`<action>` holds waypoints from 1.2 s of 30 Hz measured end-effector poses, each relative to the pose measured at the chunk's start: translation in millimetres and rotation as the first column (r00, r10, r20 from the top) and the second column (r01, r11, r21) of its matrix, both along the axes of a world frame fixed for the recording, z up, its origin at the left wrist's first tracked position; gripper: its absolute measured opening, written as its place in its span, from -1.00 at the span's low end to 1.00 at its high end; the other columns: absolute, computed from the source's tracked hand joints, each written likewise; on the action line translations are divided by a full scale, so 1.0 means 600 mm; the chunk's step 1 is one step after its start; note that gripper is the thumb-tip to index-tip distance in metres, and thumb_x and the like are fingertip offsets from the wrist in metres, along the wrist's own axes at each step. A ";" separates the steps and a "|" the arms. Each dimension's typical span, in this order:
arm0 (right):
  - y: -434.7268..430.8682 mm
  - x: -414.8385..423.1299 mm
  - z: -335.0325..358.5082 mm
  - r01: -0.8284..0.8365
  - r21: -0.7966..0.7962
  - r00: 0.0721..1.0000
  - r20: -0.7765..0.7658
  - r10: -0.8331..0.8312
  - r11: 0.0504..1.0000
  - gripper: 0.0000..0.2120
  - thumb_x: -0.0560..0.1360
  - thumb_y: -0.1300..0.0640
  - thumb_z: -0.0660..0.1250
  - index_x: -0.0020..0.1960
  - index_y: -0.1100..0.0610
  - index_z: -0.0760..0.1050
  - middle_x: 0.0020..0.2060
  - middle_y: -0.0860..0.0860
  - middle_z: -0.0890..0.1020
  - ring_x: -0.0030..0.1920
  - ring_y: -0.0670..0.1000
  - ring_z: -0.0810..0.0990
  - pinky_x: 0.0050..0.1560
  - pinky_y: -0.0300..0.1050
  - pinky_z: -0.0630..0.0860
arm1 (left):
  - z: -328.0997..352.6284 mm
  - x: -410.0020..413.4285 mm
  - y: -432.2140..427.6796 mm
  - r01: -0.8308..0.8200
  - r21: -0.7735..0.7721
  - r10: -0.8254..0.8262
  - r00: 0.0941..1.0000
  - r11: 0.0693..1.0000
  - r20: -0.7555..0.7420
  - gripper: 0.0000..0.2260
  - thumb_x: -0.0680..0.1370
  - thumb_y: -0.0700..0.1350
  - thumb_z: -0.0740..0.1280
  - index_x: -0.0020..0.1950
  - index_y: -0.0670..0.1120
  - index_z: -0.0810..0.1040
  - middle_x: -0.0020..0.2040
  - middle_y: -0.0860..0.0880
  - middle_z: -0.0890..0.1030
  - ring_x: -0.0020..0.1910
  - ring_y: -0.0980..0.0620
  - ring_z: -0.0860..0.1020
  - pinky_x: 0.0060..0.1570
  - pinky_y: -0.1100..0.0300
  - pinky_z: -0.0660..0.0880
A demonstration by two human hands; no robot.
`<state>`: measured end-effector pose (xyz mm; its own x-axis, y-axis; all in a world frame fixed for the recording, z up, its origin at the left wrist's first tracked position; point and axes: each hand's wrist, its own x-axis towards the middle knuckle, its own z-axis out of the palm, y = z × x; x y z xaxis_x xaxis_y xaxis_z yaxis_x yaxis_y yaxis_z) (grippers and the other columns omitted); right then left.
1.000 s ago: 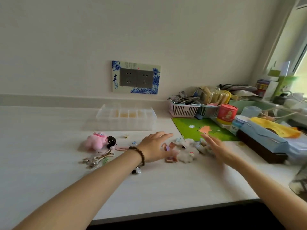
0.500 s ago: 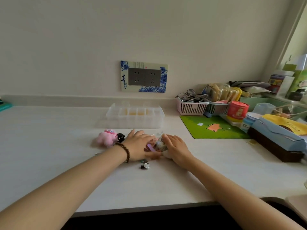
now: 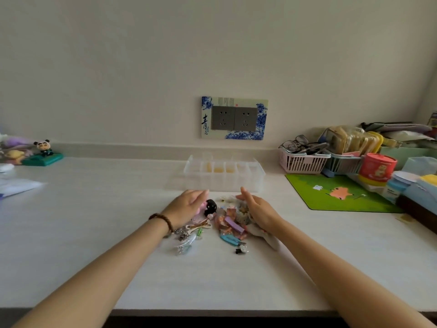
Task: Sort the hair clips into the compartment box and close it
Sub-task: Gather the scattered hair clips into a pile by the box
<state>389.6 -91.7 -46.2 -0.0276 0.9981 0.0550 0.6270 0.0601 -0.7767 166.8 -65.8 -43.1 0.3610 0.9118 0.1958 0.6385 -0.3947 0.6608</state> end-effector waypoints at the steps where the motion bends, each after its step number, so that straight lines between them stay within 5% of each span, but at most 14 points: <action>1: 0.001 -0.006 0.001 -0.022 -0.014 1.000 0.005 0.022 1.000 -0.34 0.50 -0.35 -0.13 0.27 0.02 0.48 0.32 0.05 0.48 0.28 0.06 0.43 0.16 -0.12 0.25 | -0.002 0.009 -0.003 0.019 -0.004 -0.019 1.000 1.000 0.017 -0.49 0.41 0.43 -0.07 -0.09 0.08 0.44 -0.04 -0.12 0.55 -0.07 -0.08 0.54 -0.05 0.21 0.42; 3: -0.002 -0.016 0.005 -0.061 -0.022 0.998 0.015 0.061 0.998 -0.36 0.51 -0.34 -0.11 0.28 0.02 0.47 0.32 0.06 0.48 0.28 0.05 0.43 0.15 -0.13 0.24 | 0.000 0.023 -0.010 0.087 -0.023 -0.085 0.995 0.996 0.054 -0.46 0.42 0.40 -0.04 0.12 0.11 0.47 0.13 -0.05 0.53 0.06 0.06 0.52 0.11 0.13 0.46; 6: -0.030 -0.003 0.022 -0.131 0.029 0.991 -0.037 0.132 0.991 -0.36 0.48 -0.33 -0.01 0.38 0.04 0.34 0.39 0.02 0.40 0.29 -0.05 0.38 0.21 -0.22 0.25 | 0.017 0.013 -0.023 0.143 -0.056 -0.142 0.990 0.988 0.022 -0.24 0.34 0.46 0.06 0.41 0.05 0.21 0.35 0.02 0.37 0.24 0.08 0.41 0.30 0.03 0.33; 9: -0.080 0.039 0.030 -0.206 0.088 0.971 -0.107 0.215 0.975 -0.31 0.37 -0.36 0.13 0.43 -0.10 0.22 0.45 -0.09 0.26 0.39 -0.14 0.25 0.32 -0.24 0.21 | 0.023 -0.044 -0.046 0.183 -0.024 -0.184 0.978 0.983 -0.103 0.04 0.14 0.53 0.23 0.47 0.11 -0.08 0.37 0.29 0.09 0.36 0.26 0.09 0.36 0.22 0.07; 12: -0.117 0.055 0.010 -0.258 0.065 0.963 0.100 0.251 0.964 -0.20 0.29 -0.41 0.20 0.45 -0.18 0.10 0.50 -0.12 0.07 0.48 -0.12 0.06 0.48 -0.06 0.05 | 0.003 -0.077 -0.085 0.267 -0.034 -0.267 0.935 0.963 -0.233 0.10 0.13 0.49 0.29 0.43 0.17 -0.28 0.43 0.23 -0.15 0.42 0.26 -0.13 0.40 0.22 -0.07; 15: -0.124 0.026 -0.011 -0.208 0.032 0.915 0.361 0.182 0.978 -0.21 0.35 -0.45 0.04 0.49 -0.17 -0.02 0.53 -0.10 -0.08 0.52 -0.01 -0.14 0.50 0.03 -0.11 | -0.017 -0.062 -0.101 0.257 0.024 -0.236 0.919 0.966 -0.315 0.07 0.21 0.44 0.30 0.42 0.13 -0.34 0.46 0.19 -0.26 0.42 0.27 -0.22 0.38 0.29 -0.15; 18: -0.125 -0.006 -0.021 -0.254 0.064 0.758 0.633 0.157 0.965 -0.50 0.60 -0.12 -0.03 0.50 -0.13 -0.10 0.53 0.02 -0.19 0.50 0.16 -0.31 0.46 0.14 -0.23 | -0.020 -0.028 -0.108 0.199 0.107 -0.157 0.937 0.974 -0.313 -0.04 0.25 0.45 0.25 0.39 0.19 -0.29 0.46 0.17 -0.21 0.39 0.29 -0.20 0.31 0.37 -0.20; 20: -0.126 -0.024 -0.025 -0.314 0.078 0.619 0.773 0.141 0.946 -0.50 0.61 0.11 0.00 0.50 -0.08 -0.07 0.52 0.10 -0.20 0.47 0.28 -0.33 0.43 0.31 -0.23 | -0.024 -0.004 -0.116 0.177 0.128 -0.138 0.955 0.976 -0.263 -0.12 0.25 0.45 0.23 0.34 0.27 -0.26 0.40 0.24 -0.16 0.25 0.43 -0.19 0.17 0.55 -0.26; 23: -0.120 -0.030 -0.019 -0.196 0.026 0.701 0.703 0.121 0.980 -0.47 0.59 0.10 0.05 0.50 -0.09 -0.05 0.53 0.07 -0.20 0.47 0.31 -0.30 0.40 0.38 -0.18 | -0.025 0.001 -0.114 0.091 0.092 -0.065 0.965 0.992 -0.253 -0.01 0.16 0.54 0.16 0.40 0.17 -0.24 0.46 0.13 -0.18 0.39 0.25 -0.16 0.32 0.35 -0.16; 25: -0.112 -0.014 0.002 -0.088 0.039 0.877 0.476 0.059 0.995 -0.51 0.59 -0.12 -0.01 0.49 -0.12 -0.01 0.54 0.03 -0.11 0.51 0.23 -0.22 0.46 0.29 -0.15 | -0.013 -0.018 -0.104 0.029 0.047 -0.015 0.965 0.998 -0.261 0.13 0.08 0.60 0.09 0.45 0.08 -0.27 0.51 0.01 -0.23 0.47 0.07 -0.20 0.43 0.09 -0.11; 27: -0.096 0.001 0.032 -0.085 0.130 0.979 0.197 0.059 0.988 -0.50 0.56 -0.20 -0.06 0.46 -0.07 0.15 0.51 0.04 0.13 0.52 0.11 0.00 0.49 0.18 -0.02 | 0.004 -0.040 -0.085 0.040 0.055 -0.028 0.979 0.998 -0.201 0.17 0.03 0.63 0.05 0.46 0.04 -0.22 0.52 -0.02 -0.17 0.47 0.05 -0.16 0.43 0.08 -0.11; 29: -0.072 0.004 0.054 -0.181 0.172 0.983 0.061 0.173 0.968 -0.55 0.58 -0.15 -0.04 0.38 -0.02 0.33 0.42 -0.01 0.34 0.45 -0.04 0.22 0.45 -0.03 0.14 | 0.020 -0.052 -0.065 0.044 0.051 -0.041 0.998 0.998 -0.051 0.12 0.08 0.61 0.04 0.47 0.01 -0.11 0.51 -0.01 -0.03 0.45 0.09 -0.04 0.37 0.17 -0.07; 32: -0.027 -0.010 0.061 -0.284 0.046 0.959 0.014 0.283 0.958 -0.53 0.58 -0.15 -0.07 0.36 0.00 0.38 0.42 -0.05 0.35 0.42 -0.08 0.26 0.33 -0.23 0.13 | 0.029 -0.053 -0.024 -0.004 0.066 -0.005 0.991 0.998 0.136 -0.20 0.35 0.42 0.02 0.47 0.01 0.04 0.49 0.02 0.08 0.41 0.19 0.03 0.34 0.25 -0.04; 36: 0.032 -0.021 0.051 -0.360 -0.125 0.930 0.027 0.366 0.925 -0.48 0.58 -0.18 -0.15 0.41 -0.04 0.30 0.46 -0.06 0.28 0.46 -0.06 0.20 0.33 -0.24 0.08 | 0.030 -0.047 0.045 0.017 0.215 -0.011 0.999 0.976 -0.030 -0.40 0.47 0.29 -0.09 0.45 0.06 0.12 0.49 0.04 0.13 0.45 0.15 0.02 0.40 0.22 -0.09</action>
